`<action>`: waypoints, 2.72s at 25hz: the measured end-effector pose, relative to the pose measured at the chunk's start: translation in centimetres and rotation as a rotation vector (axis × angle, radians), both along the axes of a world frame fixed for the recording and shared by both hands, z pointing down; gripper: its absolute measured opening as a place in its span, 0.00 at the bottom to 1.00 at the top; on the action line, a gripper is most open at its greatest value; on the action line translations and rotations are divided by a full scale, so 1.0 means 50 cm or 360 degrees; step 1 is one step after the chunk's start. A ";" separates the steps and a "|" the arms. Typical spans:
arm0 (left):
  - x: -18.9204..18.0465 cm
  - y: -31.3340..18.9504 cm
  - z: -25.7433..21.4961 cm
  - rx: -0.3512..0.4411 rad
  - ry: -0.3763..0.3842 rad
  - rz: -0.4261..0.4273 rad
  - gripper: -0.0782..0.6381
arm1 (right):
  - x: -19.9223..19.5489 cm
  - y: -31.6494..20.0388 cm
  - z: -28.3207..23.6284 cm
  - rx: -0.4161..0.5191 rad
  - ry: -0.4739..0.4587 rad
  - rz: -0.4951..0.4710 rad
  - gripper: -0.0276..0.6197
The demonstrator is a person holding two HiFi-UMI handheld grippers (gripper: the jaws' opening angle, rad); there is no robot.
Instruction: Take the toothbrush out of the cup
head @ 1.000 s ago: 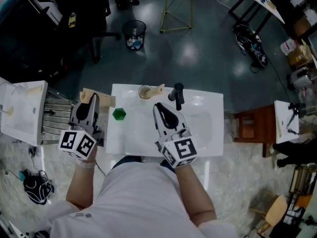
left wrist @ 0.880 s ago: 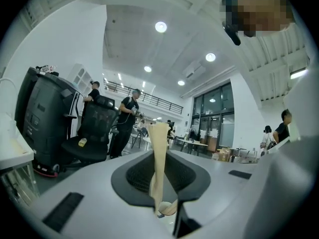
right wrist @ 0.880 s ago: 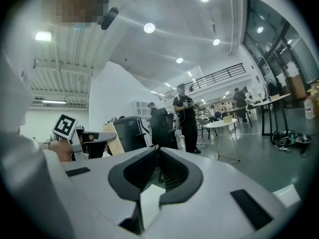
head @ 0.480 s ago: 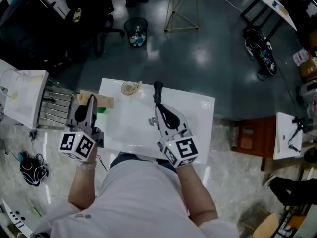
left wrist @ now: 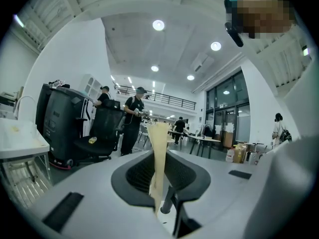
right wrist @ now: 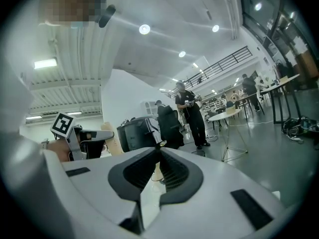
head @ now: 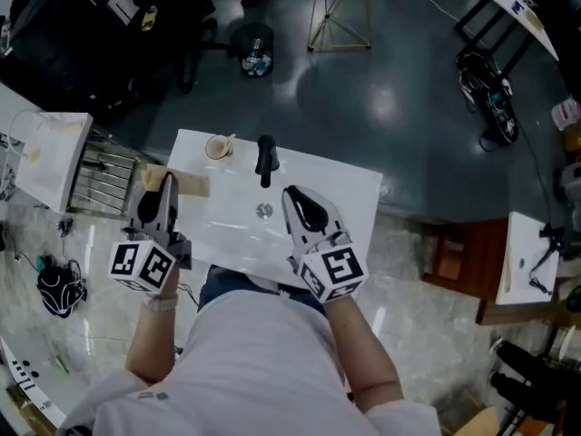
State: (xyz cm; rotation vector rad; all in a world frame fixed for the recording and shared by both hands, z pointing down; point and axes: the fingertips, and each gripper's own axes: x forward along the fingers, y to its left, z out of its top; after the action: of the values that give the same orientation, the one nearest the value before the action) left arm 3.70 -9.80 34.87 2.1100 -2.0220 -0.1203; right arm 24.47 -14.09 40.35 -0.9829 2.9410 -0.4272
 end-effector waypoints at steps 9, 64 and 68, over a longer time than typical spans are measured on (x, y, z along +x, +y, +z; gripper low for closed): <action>0.065 0.020 0.008 -0.0014 -0.0010 -0.0059 0.20 | 0.041 -0.008 0.001 -0.0057 -0.0050 -0.0056 0.09; -0.293 0.023 0.142 -0.0224 0.0116 0.0178 0.20 | -0.414 -0.193 0.280 -0.0652 0.0037 0.0592 0.29; -0.299 0.026 0.143 -0.0225 0.0121 0.0184 0.20 | -0.416 -0.199 0.298 -0.0674 0.0049 0.0634 0.28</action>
State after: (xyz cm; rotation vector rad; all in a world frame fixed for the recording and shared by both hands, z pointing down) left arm -11.25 -8.51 42.00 2.0949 -1.8058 -0.0372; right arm 3.69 -24.06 55.23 -1.5832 2.6246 -1.0405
